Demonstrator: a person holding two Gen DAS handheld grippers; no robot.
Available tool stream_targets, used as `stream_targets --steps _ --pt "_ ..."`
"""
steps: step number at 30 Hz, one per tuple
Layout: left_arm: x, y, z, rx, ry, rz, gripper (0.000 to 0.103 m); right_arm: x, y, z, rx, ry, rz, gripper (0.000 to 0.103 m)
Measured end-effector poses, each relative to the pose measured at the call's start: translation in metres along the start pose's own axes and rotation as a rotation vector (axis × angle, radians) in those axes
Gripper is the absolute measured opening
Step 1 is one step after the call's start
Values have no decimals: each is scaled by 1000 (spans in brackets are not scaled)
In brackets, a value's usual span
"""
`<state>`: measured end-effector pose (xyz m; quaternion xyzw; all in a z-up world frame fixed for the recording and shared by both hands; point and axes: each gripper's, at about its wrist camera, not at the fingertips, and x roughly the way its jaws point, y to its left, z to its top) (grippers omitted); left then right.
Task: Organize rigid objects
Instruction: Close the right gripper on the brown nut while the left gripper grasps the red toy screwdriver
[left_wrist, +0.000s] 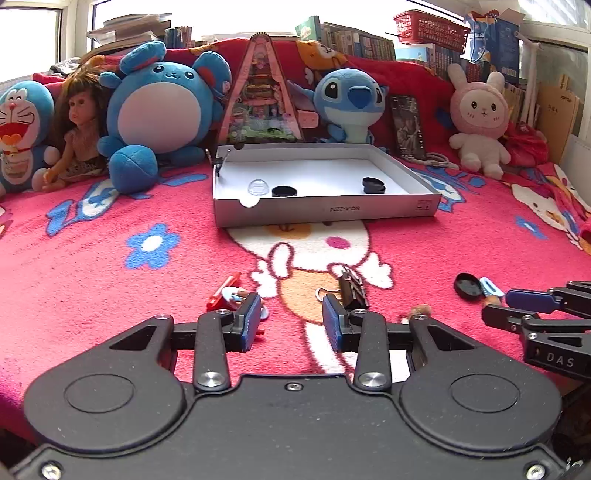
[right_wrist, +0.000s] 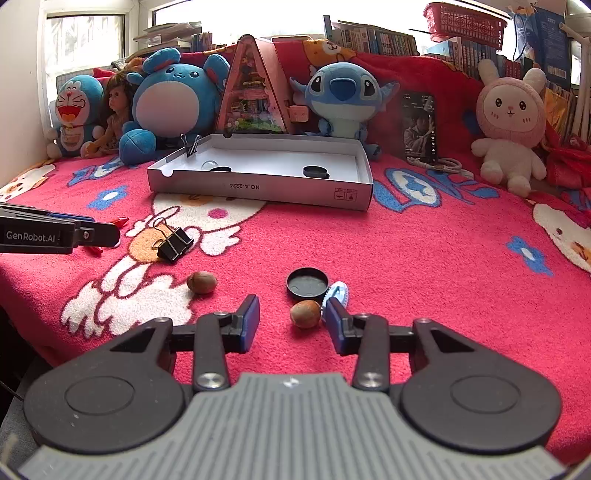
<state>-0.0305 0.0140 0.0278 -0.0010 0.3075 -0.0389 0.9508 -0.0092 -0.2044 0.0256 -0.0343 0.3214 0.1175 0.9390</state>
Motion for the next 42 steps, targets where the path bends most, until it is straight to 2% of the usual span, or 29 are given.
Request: stream_targets --steps 6,11,17,30,35,36,38,42 --pt "4 16 -10 25 11 98 38 3 -3 -5 3 19 -11 38" --pt "11 24 -15 29 26 103 46 8 0 -7 -10 24 -16 37" --pt "22 22 -19 65 33 107 51 12 1 -7 -19 16 -24 37" --pt "29 26 -19 67 23 103 50 15 -1 -7 -23 1 -56 37" --pt "31 26 -17 58 26 88 43 16 0 -7 -17 -2 -51 37" --pt "31 27 -17 54 26 88 43 16 1 -7 -15 -3 -51 37" --pt "29 26 -17 45 22 92 42 15 0 -7 -1 -11 -53 24" --pt "22 27 -13 30 11 74 42 10 2 -3 11 -45 -69 23"
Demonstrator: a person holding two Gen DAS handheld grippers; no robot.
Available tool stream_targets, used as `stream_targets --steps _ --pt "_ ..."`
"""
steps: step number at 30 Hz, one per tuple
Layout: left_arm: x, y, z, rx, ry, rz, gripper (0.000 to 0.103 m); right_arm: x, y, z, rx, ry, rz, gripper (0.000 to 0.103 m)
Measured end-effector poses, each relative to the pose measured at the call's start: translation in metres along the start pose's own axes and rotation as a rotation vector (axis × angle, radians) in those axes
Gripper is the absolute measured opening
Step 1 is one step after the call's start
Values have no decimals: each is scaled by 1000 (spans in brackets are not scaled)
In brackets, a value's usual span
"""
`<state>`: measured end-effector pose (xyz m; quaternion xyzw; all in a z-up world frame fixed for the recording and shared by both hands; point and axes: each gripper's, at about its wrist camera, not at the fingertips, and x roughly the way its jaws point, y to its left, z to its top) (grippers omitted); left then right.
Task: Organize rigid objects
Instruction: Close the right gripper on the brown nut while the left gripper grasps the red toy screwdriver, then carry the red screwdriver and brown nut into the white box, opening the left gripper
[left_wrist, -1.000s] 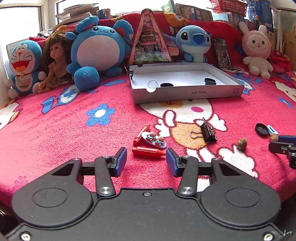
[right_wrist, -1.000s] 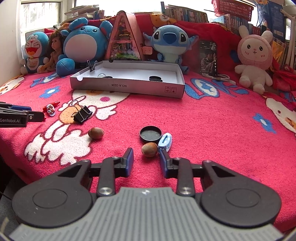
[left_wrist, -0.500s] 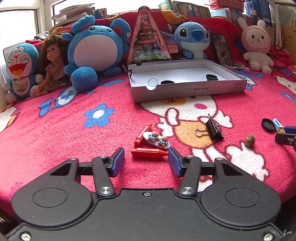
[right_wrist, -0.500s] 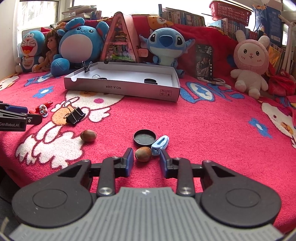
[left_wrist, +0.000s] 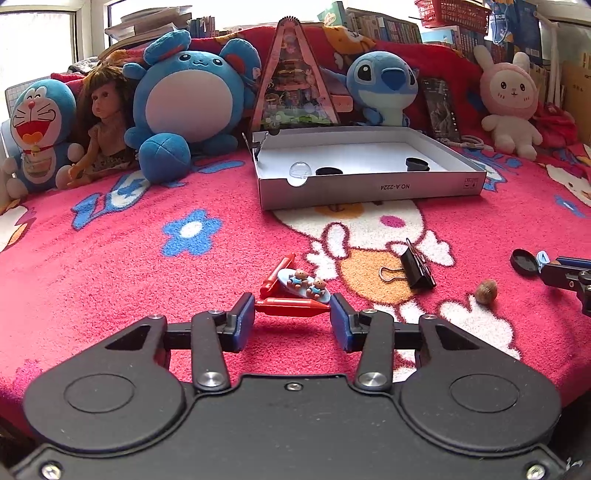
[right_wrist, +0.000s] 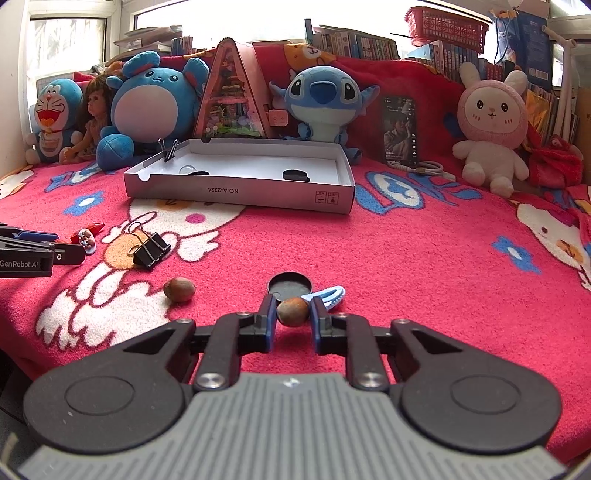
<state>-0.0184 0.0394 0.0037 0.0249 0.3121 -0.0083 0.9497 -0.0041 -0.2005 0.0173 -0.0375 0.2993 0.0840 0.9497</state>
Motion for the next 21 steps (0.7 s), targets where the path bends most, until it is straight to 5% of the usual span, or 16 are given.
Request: stream_targets --steps 21 --pt "20 6 87 -74 -51 -124 42 42 -14 70 93 -27 24 23"
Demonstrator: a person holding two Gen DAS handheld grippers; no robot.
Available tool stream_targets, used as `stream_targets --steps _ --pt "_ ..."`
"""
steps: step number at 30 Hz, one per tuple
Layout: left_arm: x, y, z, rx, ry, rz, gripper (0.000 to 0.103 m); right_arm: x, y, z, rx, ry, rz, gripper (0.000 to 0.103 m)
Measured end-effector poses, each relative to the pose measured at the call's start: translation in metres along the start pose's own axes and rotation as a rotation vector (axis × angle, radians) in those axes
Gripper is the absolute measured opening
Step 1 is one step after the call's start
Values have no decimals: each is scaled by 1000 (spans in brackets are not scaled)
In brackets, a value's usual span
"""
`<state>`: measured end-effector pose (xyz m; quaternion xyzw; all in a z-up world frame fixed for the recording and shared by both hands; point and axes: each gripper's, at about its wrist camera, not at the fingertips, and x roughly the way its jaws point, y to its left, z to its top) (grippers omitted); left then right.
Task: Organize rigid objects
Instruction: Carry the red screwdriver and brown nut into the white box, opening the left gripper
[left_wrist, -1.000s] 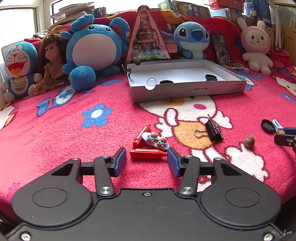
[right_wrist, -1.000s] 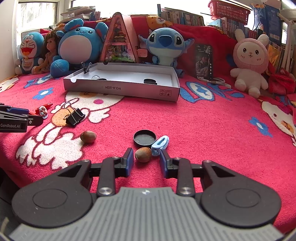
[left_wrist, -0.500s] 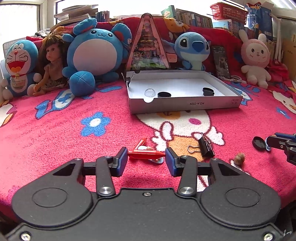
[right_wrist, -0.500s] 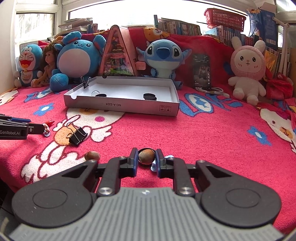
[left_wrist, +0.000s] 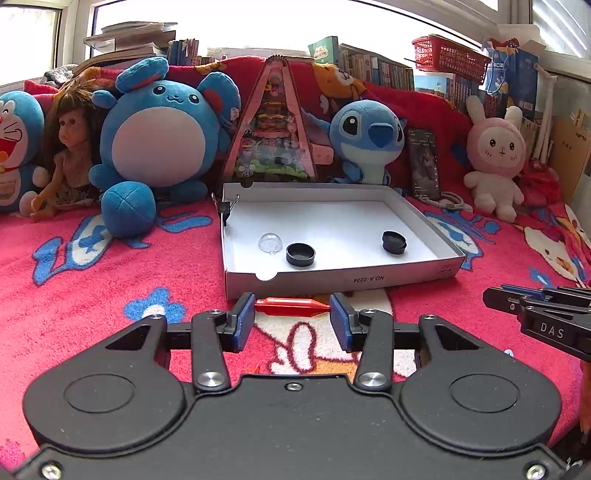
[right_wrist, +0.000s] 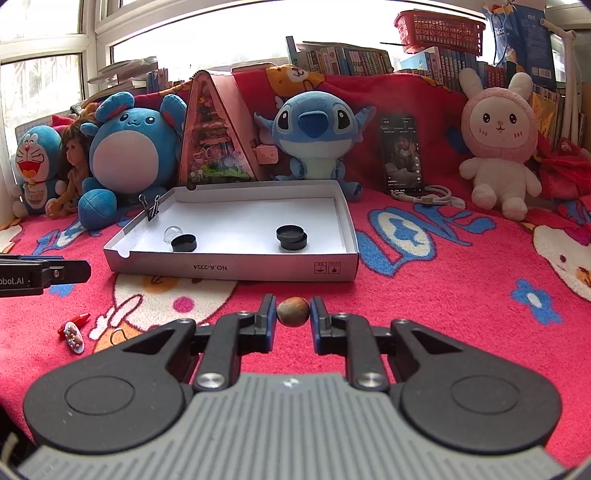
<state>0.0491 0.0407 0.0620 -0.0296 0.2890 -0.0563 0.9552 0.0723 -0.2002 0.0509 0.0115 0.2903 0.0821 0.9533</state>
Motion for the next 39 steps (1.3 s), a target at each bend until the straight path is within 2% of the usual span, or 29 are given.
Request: stream_targets --steps 5,9,13,17,22,39 --pt "24 2 36 -3 25 -25 42 23 -6 30 33 19 31 23" --pt "57 9 64 -37 93 -34 42 46 -10 57 51 66 51 23" --pt "90 16 78 -65 168 -32 42 72 -17 81 72 128 50 23" --pt "118 20 80 -76 222 -3 42 100 -22 93 91 206 37 23" --pt "139 24 75 -90 259 22 42 130 -28 91 114 289 21 23" --pt "159 20 67 -68 279 64 42 161 -24 82 117 328 -16 23"
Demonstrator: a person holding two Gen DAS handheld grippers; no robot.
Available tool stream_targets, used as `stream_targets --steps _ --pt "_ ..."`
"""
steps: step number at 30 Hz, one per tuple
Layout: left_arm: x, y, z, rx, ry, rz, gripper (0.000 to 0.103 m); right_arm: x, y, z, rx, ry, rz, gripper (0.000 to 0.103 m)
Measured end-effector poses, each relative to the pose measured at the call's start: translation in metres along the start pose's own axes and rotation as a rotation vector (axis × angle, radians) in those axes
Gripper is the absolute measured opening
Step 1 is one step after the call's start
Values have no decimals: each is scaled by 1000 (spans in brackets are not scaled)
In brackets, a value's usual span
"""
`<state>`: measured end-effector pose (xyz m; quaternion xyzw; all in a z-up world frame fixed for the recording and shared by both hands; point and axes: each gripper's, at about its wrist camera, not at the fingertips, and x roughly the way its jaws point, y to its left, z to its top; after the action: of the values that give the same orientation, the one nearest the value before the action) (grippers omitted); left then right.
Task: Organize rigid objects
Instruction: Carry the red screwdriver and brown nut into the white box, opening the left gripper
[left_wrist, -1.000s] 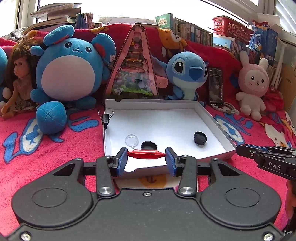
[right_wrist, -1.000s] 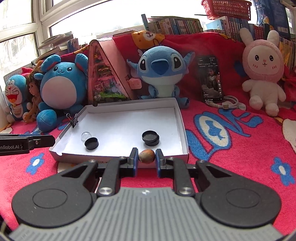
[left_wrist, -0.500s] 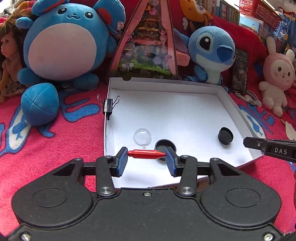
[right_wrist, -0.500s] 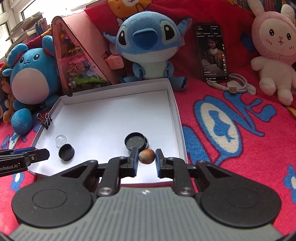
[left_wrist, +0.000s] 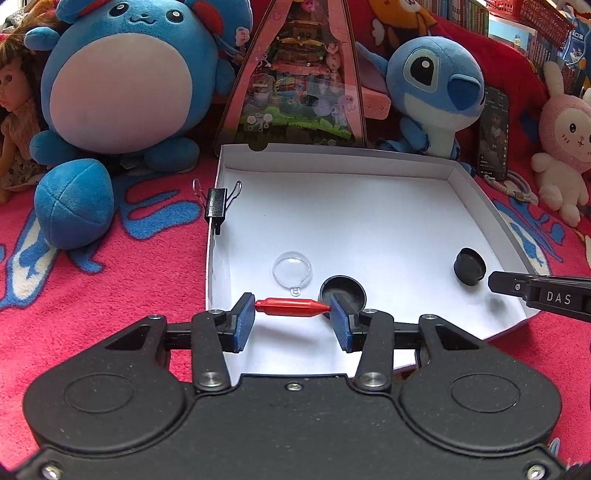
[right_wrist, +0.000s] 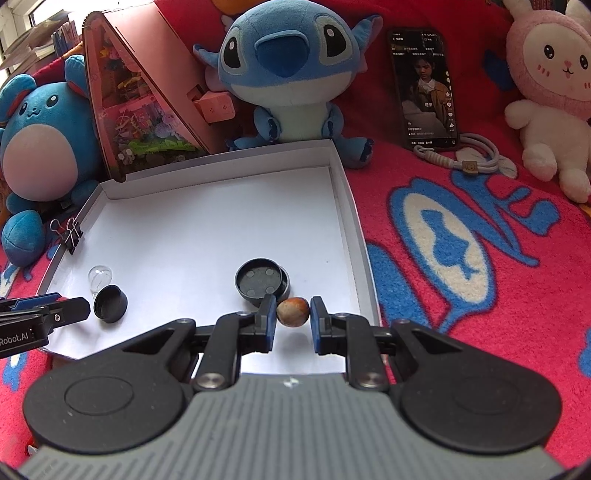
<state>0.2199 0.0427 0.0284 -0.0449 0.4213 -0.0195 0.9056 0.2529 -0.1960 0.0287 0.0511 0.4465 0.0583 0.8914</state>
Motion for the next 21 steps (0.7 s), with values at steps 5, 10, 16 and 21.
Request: stream_targets --steps 5,10,16,21 --pt "4 -3 -3 12 -7 15 42 3 1 0 -2 3 -4 23" --pt "3 -5 -3 20 -20 27 42 5 1 -1 0 5 -6 23" --pt "3 -6 -3 19 -30 33 43 6 1 -2 -5 3 -8 24" --pt "2 -7 -4 21 -36 38 43 6 1 -2 -4 3 -7 24"
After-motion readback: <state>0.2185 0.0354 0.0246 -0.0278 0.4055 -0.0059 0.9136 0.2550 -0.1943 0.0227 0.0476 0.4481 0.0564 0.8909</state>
